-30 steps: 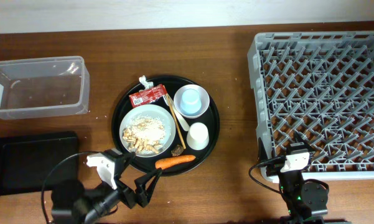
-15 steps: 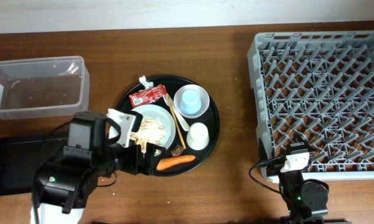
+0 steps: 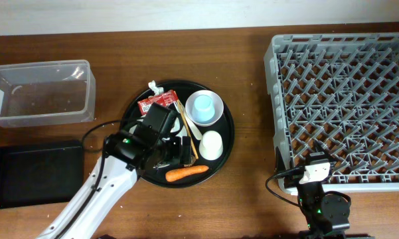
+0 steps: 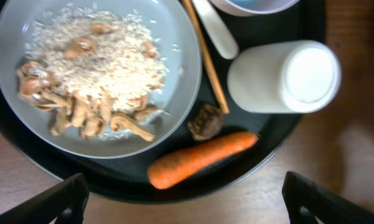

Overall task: Sort waste into correct bins and load items into the dishwasher rack
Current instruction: 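Reach the left gripper to the rice plate rim and grasp it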

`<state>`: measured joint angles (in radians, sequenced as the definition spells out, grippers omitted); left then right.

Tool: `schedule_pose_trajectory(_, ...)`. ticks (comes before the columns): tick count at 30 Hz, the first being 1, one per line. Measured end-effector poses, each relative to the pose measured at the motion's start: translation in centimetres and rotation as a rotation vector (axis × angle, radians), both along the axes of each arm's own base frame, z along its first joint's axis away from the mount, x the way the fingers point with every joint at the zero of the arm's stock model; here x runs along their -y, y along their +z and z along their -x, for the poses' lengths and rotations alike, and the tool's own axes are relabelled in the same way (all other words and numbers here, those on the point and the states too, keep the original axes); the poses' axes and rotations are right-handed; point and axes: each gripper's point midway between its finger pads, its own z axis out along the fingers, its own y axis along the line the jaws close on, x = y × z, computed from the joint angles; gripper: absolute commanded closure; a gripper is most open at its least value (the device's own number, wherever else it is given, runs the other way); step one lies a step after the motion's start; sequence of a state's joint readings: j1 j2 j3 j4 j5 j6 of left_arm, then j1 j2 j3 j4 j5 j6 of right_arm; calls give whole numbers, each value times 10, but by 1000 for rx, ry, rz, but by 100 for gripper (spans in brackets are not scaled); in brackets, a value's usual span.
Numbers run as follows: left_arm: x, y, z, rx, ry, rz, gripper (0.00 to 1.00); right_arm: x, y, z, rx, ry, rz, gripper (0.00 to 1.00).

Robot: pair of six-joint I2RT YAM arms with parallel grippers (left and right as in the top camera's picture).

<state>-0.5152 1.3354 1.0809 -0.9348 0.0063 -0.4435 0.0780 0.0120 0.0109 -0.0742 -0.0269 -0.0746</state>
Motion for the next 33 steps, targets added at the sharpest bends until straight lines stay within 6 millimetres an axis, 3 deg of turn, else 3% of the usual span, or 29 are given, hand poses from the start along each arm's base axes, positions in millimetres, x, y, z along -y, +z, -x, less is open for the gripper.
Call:
schedule_pose_trajectory(6,7,-24,-49,93,49,-56,2,0,0,0,0,0,0,1)
schedule_pose_trajectory(7,10,-28,-56,107,51,-52,8,0,0,0,0,0,0,1)
schedule_pose_trajectory(8,16,-45,-67,98,51,-59,16,0,0,0,0,0,0,1)
schedule_pose_trajectory(10,19,-62,-74,83,57,-70,16,0,0,0,0,0,0,2)
schedule_pose_trajectory(13,15,-93,-73,22,60,-128,19,0,0,0,0,0,0,1)
schedule_pose_trajectory(15,19,-99,-71,13,47,-137,19,0,0,0,0,0,0,1)
schedule_pose_trajectory(19,41,-100,-59,35,-23,-165,19,0,0,0,0,0,0,1)
schedule_pose_trajectory(23,34,-105,-63,50,44,-206,20,0,0,0,0,0,0,1)
schedule_pose_trajectory(26,31,-119,-62,24,61,-228,35,0,0,0,0,0,0,1)
schedule_pose_trajectory(33,22,-119,-61,27,81,-270,37,0,0,0,0,0,0,1)
